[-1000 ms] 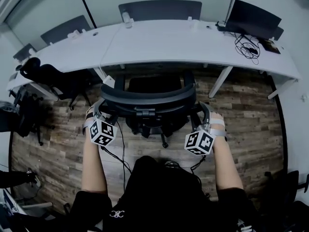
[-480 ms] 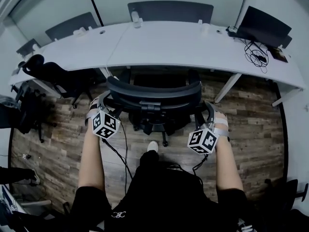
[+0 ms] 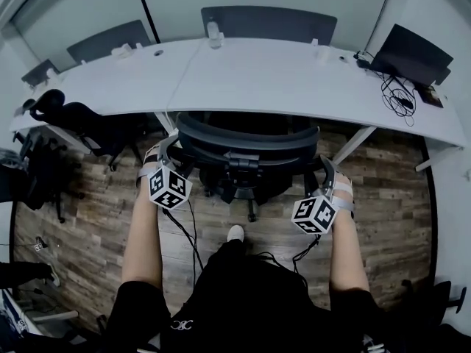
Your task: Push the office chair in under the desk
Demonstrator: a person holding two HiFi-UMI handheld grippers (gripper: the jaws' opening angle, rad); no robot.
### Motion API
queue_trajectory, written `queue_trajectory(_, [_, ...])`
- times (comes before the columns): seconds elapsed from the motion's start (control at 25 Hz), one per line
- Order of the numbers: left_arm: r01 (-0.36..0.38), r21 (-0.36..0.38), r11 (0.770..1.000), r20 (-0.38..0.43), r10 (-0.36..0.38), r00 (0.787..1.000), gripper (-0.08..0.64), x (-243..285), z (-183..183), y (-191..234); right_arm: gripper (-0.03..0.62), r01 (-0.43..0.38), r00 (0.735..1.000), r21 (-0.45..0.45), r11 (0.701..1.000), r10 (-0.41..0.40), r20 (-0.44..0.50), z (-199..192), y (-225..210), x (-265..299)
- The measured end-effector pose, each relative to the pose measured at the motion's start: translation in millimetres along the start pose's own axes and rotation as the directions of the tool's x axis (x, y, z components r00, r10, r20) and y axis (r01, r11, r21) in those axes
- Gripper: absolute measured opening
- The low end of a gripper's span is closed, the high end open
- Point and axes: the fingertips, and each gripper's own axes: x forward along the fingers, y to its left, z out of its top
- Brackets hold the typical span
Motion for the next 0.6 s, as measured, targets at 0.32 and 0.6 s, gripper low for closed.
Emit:
queue_trajectory(0.32, [-0.002, 0.011, 1.000, 0.014, 0.001, 1.000, 0.336, 38.9, -1.4, 31.9, 0.237, 0.012, 1.000, 0.017, 1.000, -0.012, -0.017, 13.1, -15.1, 47.3])
queue_trajectory(0.6, [-0.013, 0.017, 1.000, 0.027, 0.013, 1.000, 0.333, 70.2, 2.3, 55.3, 0.238, 0.026, 0.999, 0.028, 0.999, -0.026, -0.027, 19.7, -32.0, 87.3])
